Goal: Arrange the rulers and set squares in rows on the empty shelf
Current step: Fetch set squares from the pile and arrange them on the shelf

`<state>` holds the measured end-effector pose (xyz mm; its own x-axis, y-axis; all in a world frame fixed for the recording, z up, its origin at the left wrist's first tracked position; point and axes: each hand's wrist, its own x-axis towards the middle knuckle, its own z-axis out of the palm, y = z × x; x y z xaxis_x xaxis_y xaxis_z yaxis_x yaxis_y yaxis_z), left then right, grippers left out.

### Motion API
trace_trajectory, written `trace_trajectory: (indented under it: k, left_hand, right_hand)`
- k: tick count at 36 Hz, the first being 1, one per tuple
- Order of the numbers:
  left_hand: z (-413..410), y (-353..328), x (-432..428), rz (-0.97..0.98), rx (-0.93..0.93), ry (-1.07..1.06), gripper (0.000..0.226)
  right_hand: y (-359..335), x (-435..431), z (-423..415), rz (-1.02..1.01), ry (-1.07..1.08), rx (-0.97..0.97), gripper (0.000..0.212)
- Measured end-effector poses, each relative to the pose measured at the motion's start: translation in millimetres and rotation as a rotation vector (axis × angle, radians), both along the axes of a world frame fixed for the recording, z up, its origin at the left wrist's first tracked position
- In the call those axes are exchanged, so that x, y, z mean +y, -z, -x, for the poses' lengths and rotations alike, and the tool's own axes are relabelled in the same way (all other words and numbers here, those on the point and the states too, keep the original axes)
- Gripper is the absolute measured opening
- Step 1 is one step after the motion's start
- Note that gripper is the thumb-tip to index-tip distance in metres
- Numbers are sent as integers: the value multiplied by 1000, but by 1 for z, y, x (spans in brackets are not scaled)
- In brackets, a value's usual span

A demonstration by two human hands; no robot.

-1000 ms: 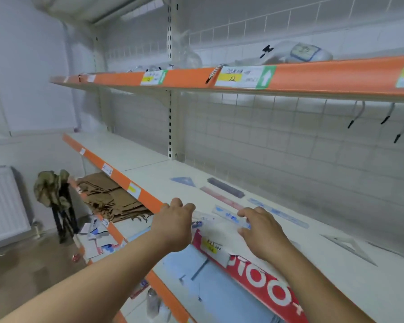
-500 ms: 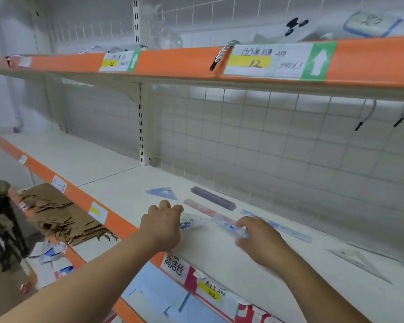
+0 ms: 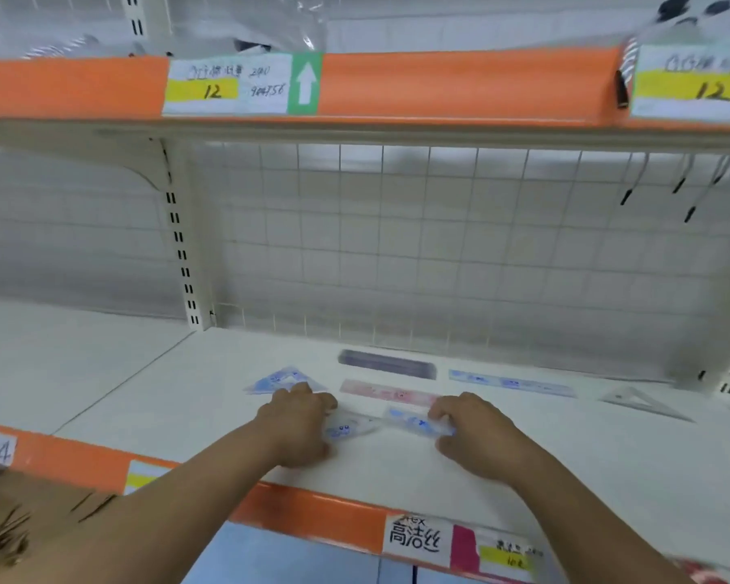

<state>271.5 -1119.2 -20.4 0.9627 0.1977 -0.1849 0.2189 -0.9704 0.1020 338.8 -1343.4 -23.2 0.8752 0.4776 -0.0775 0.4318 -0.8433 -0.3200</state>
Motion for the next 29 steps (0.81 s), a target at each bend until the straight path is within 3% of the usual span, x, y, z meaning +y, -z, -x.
trace_trajectory:
  k: [12,29]
  left_hand:
    - [-8,7,-4,70,42,250,69]
    - [-24,13,-15,52,81,269,72]
  right_hand:
    - [5,-37,16,66,156,96,36]
    - [10,-51,-1,-44,125,117,35]
